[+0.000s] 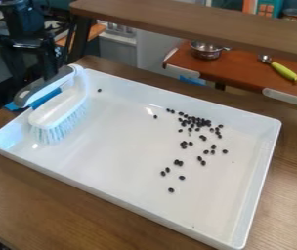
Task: Sweep into pile
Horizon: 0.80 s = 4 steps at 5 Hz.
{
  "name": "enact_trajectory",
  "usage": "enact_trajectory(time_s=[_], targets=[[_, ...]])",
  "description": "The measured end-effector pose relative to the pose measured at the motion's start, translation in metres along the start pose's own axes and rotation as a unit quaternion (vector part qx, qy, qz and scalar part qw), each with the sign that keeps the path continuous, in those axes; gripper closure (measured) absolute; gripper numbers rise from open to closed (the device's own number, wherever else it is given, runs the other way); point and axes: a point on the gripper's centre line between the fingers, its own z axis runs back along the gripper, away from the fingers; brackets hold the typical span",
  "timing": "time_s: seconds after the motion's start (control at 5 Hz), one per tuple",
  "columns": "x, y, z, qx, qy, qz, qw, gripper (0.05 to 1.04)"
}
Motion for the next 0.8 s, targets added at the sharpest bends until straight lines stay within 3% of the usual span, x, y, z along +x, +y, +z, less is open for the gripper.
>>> enact_trajectory(time_s=[0.4, 0.8], targets=[[-0.003, -0.003, -0.019, -0.009, 0.027, 0.006, 0.9996, 0.083], [0.003, -0.005, -0.025, 0.015, 0.012, -0.008, 0.9998, 0.083]])
